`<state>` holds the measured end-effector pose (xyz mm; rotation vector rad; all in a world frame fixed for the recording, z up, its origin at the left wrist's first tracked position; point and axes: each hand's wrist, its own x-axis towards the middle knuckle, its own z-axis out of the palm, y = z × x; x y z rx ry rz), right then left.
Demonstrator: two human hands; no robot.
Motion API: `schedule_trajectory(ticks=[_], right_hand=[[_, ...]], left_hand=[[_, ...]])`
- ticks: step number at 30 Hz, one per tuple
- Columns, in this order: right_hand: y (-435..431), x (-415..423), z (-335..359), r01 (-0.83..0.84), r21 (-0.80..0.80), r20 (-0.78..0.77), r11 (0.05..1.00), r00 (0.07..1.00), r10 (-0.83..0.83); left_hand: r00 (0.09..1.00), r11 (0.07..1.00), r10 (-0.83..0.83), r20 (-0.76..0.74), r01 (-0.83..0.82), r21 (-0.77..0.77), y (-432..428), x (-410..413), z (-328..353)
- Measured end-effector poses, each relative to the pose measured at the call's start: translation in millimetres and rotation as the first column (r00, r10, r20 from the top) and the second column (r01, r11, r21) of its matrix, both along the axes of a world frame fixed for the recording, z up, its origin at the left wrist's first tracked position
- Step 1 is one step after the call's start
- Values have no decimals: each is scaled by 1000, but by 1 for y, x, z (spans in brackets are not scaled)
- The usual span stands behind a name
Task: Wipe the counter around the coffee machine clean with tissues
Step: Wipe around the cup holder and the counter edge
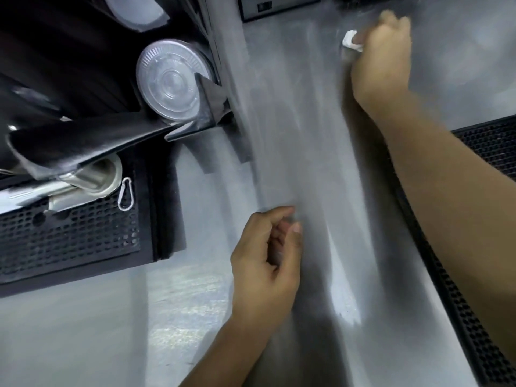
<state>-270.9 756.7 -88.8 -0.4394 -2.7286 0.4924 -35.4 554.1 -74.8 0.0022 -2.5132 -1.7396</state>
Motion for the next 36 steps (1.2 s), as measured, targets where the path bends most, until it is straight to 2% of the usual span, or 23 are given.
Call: schedule_trajectory(ticks=[3, 5, 7, 8, 9, 12, 14, 17, 18, 20, 23, 25, 27, 29, 31, 33, 36], right_hand=[[-27, 27, -4, -82, -40, -52, 996, 995, 80], [-50, 64, -8, -243, 11, -127, 970, 962, 242], [-60, 91, -7, -440, 11, -104, 898, 893, 438], [-57, 89, -1, -473, -22, -71, 881, 879, 471], [-52, 79, 2, -448, -48, -45, 893, 894, 446], [-33, 29, 7, -176, -78, -31, 981, 984, 174], [-36, 9, 5, -70, -52, 42, 996, 996, 73], [-65, 24, -1, -226, -57, 29, 972, 973, 228], [-74, 38, -4, -285, -76, -13, 956, 958, 285], [-93, 73, -12, -382, 6, -99, 924, 919, 381], [-111, 127, -15, -537, 59, -143, 842, 830, 539], [-117, 144, -9, -596, 1, -112, 803, 798, 592], [-124, 142, 3, -569, -132, -117, 812, 822, 557], [-136, 126, 6, -509, -212, -164, 835, 860, 483], [-149, 111, -4, -473, -166, -125, 865, 880, 457], [-158, 111, -14, -443, -91, -99, 892, 895, 434], [-163, 144, -17, -487, 3, -170, 873, 860, 481]], left_hand=[[1000, 1000, 7, 4, -6, -9, -1, 1, 0], [1000, 1000, 11, -2, -11, -23, -1, 1, 0], [1000, 999, 18, -6, -19, -28, -1, 0, 1], [1000, 999, 23, -7, -23, -32, -1, 0, 1], [1000, 999, 22, -9, -22, -42, 0, 0, 1], [999, 999, 28, -16, -29, -29, -2, 2, -1], [998, 998, 54, -16, -54, 23, -4, 2, -1], [997, 996, 73, -6, -72, 60, -15, 3, 4], [997, 998, 68, -41, -68, 20, -23, 3, 7], [986, 985, 31, -165, -58, -161, -44, 3, 14], [956, 863, -41, -291, -113, -492, -88, -5, 26], [957, 759, -47, -286, -151, -633, -119, -16, 31], [977, 676, -67, -201, -104, -730, -145, -28, 32], [993, 626, -103, -63, 16, -779, -162, -39, 30], [990, 622, -134, 36, 112, -775, -170, -46, 28], [987, 635, -152, 47, 134, -761, -173, -46, 25], [987, 680, -162, 22, 127, -722, -173, -46, 24]])
